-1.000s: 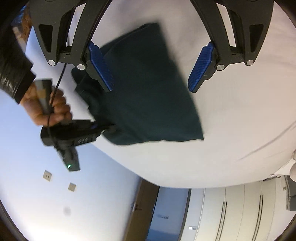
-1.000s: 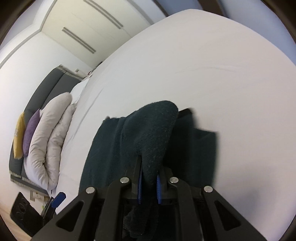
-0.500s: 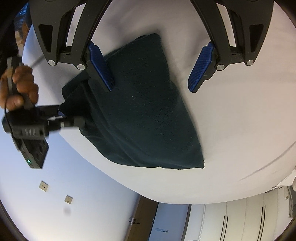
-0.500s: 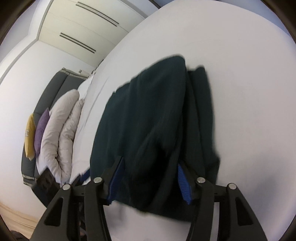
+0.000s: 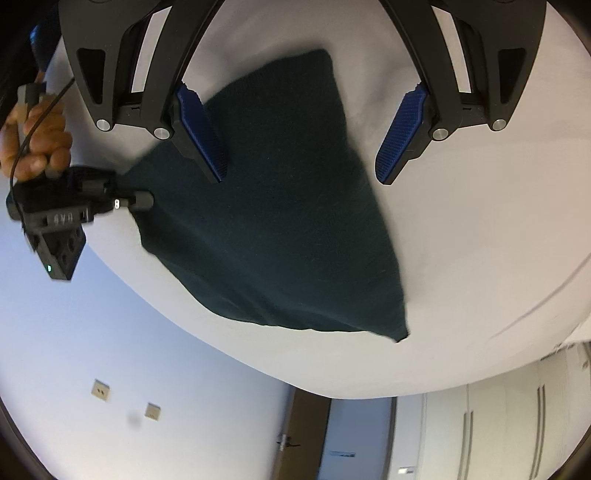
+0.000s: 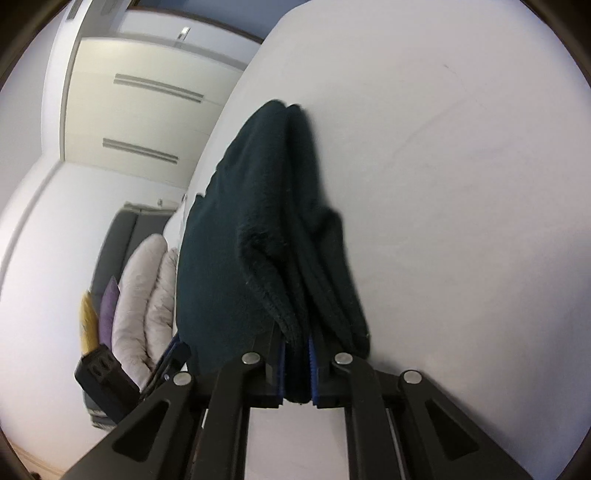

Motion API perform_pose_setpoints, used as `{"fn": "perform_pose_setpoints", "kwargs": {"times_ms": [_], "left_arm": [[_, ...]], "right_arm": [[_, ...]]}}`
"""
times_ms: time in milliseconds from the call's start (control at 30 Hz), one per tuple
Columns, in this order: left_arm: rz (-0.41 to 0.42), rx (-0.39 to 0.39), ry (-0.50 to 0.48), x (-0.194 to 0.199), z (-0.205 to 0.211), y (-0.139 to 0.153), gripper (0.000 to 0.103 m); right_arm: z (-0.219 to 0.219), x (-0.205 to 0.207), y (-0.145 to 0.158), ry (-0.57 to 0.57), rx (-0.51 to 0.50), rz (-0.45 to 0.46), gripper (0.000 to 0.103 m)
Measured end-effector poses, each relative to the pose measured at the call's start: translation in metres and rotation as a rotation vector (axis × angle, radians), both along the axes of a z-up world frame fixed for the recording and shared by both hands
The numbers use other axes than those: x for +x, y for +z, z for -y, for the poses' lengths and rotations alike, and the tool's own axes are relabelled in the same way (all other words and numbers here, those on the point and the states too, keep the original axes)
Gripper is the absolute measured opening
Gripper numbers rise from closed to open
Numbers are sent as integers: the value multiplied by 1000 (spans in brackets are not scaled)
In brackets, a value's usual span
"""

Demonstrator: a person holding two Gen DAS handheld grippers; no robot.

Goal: Fold small clothes

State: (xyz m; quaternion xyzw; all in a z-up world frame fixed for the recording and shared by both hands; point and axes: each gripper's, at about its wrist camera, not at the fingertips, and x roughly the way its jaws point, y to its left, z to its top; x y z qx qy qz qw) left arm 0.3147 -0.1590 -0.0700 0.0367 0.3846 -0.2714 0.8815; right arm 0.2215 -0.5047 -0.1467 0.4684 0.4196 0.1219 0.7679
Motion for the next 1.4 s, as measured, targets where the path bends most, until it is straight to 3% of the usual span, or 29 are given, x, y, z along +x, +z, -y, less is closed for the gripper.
{"fn": "perform_pose_setpoints", "kwargs": {"times_ms": [100,200,367,600,633,667,733,767,833,967,1033,1133,1167,1200,1333,1400], "left_arm": [[-6,47,-7,7,7,-11,83],[-57,28,11,15,5,-25,83],[-94,-21,15,17,-1,-41,84],[-104,-50,25,24,-2,-54,89],[-106,-60,25,24,-2,-55,89],[-106,-65,26,24,-2,-57,89],[-103,-67,28,22,-1,-58,89],[-99,-62,28,22,1,-59,89],[-96,-61,29,22,1,-61,89],[-92,-38,33,20,5,-66,91],[-88,-29,34,12,3,-66,91],[-89,-25,36,10,7,-68,91],[-89,-24,36,11,10,-71,92],[-89,-22,35,11,11,-73,92],[-90,-25,36,11,14,-78,93],[-89,-22,36,11,15,-78,93]], "right_arm": [[8,6,10,-6,-61,13,10],[7,18,13,27,-115,-9,9],[25,15,-9,4,12,17,6],[28,-13,-2,-39,26,13,10],[30,-18,3,-57,13,9,10],[30,-23,13,-84,-49,4,20],[23,-20,34,-119,-184,-2,20],[18,-18,47,-118,-199,24,20],[19,-12,66,-97,-187,102,20],[-22,34,88,99,-144,235,24],[-39,59,79,170,-135,237,31],[-43,88,45,181,-126,132,36],[-36,90,32,160,-153,97,33],[-30,88,25,144,-153,90,22],[11,54,12,70,-97,129,18],[32,42,12,27,-80,131,8]]}}
